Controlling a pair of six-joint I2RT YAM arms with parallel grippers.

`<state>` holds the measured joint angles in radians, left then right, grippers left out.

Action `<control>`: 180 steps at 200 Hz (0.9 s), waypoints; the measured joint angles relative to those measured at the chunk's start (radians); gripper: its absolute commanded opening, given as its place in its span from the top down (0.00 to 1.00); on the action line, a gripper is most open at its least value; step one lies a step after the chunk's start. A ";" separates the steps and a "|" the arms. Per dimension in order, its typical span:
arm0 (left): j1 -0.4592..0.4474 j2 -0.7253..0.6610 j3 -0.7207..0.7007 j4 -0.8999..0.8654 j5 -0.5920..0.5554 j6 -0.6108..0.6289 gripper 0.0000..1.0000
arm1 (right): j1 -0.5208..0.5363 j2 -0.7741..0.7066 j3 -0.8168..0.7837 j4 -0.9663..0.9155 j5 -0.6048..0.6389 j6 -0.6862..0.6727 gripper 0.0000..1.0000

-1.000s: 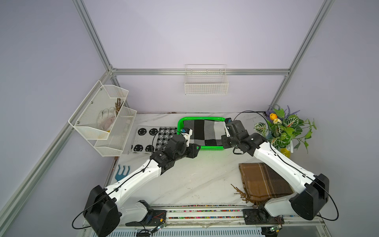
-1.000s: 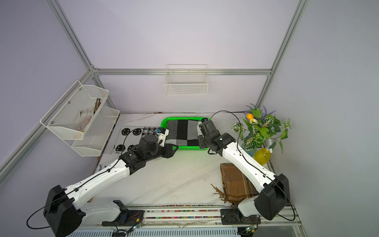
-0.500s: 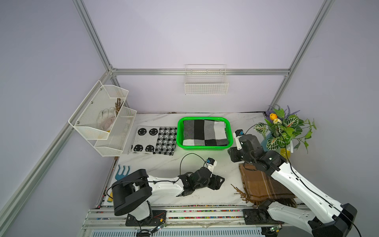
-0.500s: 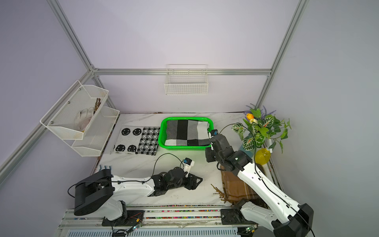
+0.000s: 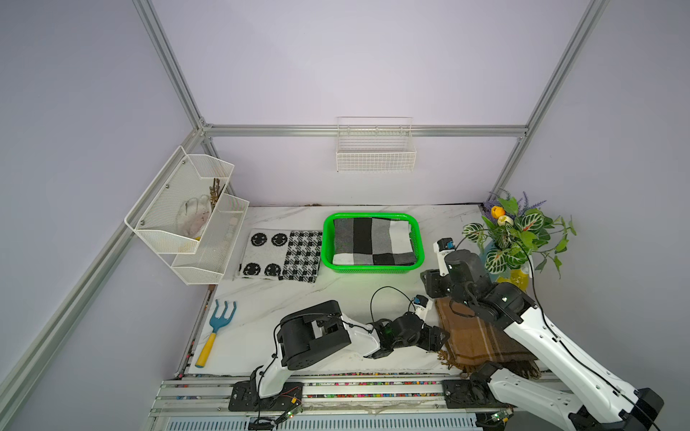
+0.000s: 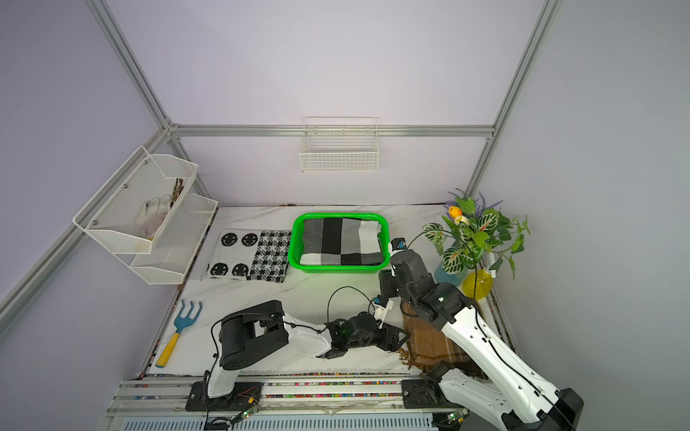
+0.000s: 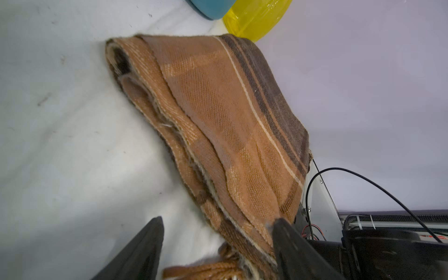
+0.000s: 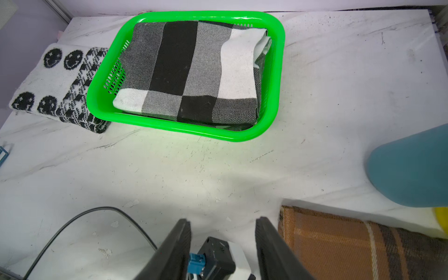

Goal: Put the folded scarf in the basket
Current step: Move the scarf to the center of the board.

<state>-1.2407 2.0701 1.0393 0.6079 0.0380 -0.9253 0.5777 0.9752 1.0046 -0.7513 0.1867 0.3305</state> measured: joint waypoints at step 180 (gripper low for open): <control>0.018 0.144 0.128 0.000 0.149 -0.033 1.00 | -0.001 -0.035 0.000 0.021 -0.002 -0.022 0.53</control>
<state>-1.2232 2.2143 1.1671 0.6075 0.1871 -0.9585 0.5766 0.9405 1.0046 -0.7300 0.1844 0.3088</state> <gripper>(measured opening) 0.061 0.474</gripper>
